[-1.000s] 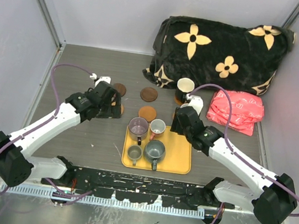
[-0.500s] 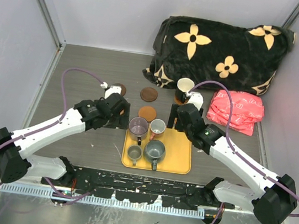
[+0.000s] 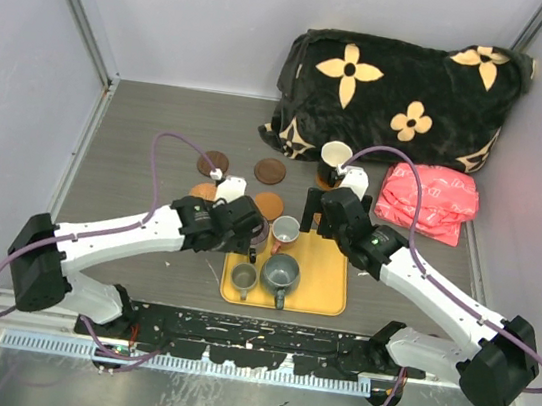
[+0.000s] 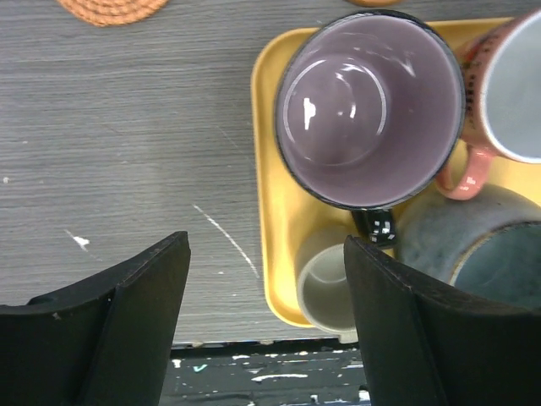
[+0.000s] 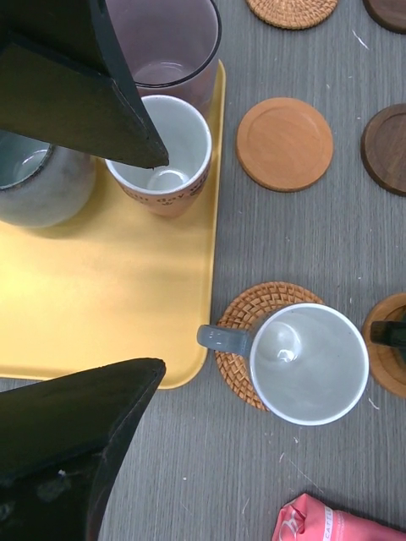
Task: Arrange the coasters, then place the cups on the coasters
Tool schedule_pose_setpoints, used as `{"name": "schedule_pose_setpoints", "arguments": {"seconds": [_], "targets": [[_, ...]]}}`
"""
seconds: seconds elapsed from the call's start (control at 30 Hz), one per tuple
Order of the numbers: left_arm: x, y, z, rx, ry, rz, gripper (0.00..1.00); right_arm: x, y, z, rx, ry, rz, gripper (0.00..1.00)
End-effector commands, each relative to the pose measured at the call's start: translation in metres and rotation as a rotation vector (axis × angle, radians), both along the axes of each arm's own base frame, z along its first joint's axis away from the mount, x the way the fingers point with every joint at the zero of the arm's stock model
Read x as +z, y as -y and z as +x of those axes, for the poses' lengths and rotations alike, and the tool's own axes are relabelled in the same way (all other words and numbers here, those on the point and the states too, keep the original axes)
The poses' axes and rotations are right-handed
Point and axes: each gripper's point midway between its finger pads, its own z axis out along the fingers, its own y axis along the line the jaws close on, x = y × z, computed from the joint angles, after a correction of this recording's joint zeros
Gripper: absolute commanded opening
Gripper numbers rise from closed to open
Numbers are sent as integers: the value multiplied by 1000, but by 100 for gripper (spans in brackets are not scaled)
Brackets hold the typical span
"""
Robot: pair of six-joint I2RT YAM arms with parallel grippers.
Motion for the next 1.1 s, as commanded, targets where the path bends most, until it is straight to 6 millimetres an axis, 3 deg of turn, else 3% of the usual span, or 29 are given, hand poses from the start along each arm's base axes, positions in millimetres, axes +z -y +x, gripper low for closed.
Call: {"name": "schedule_pose_setpoints", "arguments": {"seconds": [0.0, 0.37, 0.5, 1.0, 1.07], "targets": [[18, 26, 8, 40, 81, -49, 75, 24, 1, 10, -20, 75, 33, 100], [15, 57, 0, 53, 109, -34, 68, 32, 33, 3, -100, 100, 11, 100], [5, 61, -1, 59, 92, -43, 61, 33, 42, -3, -122, 103, 18, 100], [-23, 70, 2, 101, 106, -47, 53, 41, 59, -16, -158, 121, 18, 100], [-25, 69, 2, 104, 108, -35, 47, 41, 60, -17, -161, 122, 19, 100]]}}
